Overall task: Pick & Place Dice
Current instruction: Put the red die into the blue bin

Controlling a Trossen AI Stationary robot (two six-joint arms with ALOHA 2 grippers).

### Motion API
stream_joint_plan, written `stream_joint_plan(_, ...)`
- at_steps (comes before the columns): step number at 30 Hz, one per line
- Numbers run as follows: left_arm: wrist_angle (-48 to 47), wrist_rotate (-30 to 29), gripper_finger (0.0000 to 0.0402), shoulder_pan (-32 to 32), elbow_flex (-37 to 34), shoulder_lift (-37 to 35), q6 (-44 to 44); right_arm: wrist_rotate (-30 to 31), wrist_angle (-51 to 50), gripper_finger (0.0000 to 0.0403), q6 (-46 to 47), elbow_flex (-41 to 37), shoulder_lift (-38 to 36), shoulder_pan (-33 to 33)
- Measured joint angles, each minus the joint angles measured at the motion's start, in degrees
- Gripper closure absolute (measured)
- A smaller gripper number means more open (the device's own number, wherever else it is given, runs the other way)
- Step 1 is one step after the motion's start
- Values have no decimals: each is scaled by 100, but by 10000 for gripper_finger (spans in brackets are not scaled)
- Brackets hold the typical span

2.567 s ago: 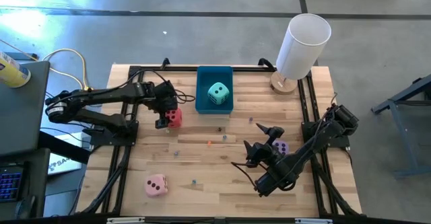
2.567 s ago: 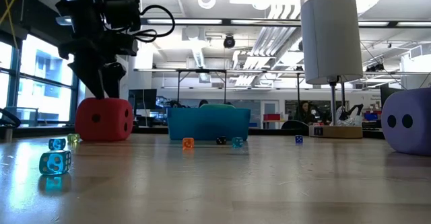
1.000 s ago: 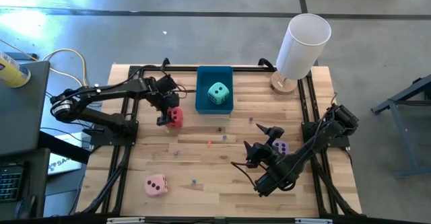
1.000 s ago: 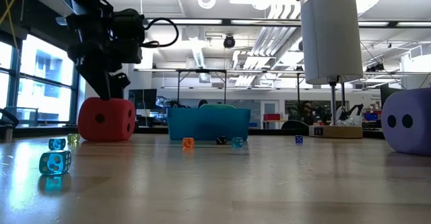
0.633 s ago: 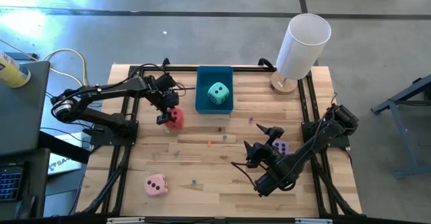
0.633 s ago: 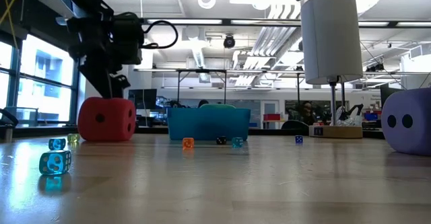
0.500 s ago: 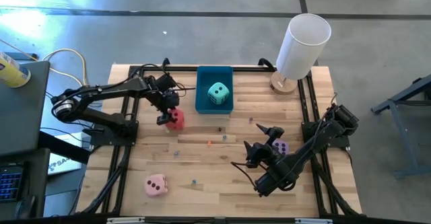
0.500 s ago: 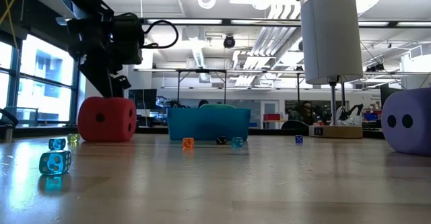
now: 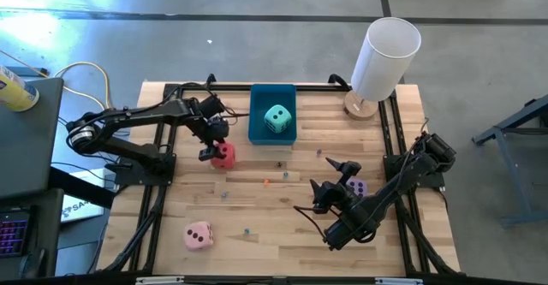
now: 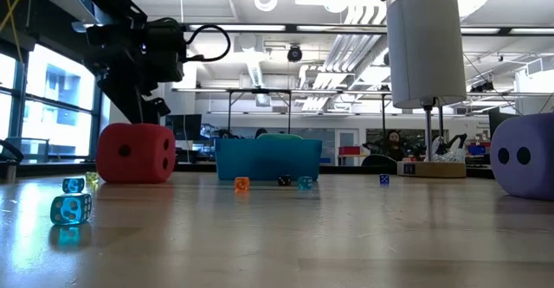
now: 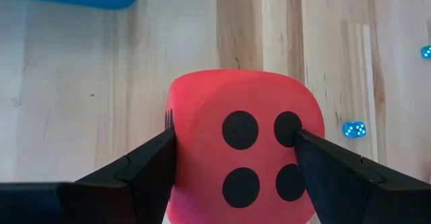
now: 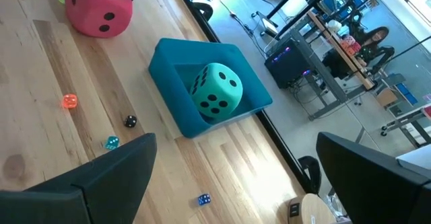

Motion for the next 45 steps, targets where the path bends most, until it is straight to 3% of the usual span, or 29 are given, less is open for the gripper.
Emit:
stream_joint_plan(24,-257,-293,268,-551,506,-1,199,2,-1,3,-2,0,0,1)
stream_joint_plan(45,-671,-461,274,-784,1170,13,254,7,-2,3,-39,0,0,1)
